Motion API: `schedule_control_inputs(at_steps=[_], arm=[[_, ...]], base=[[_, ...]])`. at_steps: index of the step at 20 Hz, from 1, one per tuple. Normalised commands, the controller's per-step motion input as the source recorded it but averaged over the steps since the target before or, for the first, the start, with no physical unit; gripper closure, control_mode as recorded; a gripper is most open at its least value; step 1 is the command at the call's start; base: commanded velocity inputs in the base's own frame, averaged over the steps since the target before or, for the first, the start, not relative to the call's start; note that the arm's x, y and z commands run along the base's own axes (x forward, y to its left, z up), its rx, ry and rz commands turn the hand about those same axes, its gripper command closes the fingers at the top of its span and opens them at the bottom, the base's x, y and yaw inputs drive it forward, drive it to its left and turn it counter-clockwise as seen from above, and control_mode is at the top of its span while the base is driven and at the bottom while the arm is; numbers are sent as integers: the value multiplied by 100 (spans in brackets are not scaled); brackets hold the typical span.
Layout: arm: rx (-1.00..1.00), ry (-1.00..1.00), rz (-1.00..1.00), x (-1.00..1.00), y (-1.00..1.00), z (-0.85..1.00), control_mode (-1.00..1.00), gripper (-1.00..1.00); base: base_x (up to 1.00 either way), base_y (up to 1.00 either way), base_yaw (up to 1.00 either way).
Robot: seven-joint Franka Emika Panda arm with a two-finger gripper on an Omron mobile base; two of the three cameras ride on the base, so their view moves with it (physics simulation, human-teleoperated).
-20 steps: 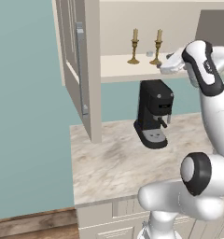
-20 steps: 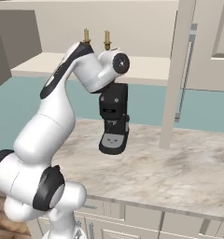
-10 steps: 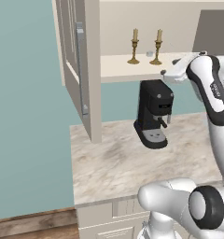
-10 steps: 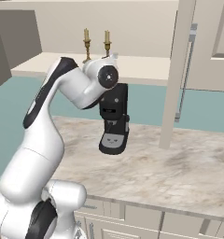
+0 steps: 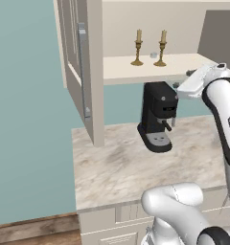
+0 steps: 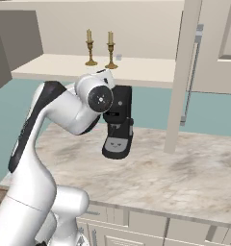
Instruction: Pick the candle and candle from the dining table and place them in the open cabinet. Close the cabinet after placing the objects.
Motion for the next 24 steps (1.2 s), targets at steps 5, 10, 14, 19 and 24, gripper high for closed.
schedule_control_inputs(at_steps=[5,10,14,19,24], arm=[[0,-14,0,-74,-10,-3,-100,-100],[0,-21,-4,-84,-30,-6,-100,-100],[0,-18,-6,-74,-31,-2,-100,-100],[0,-6,-8,-18,-33,-7,-100,-100],[0,0,-4,31,-27,-44,-100,-100]], base=[[0,0,0],[0,0,0],[0,0,0],[0,0,0],[0,0,0]])
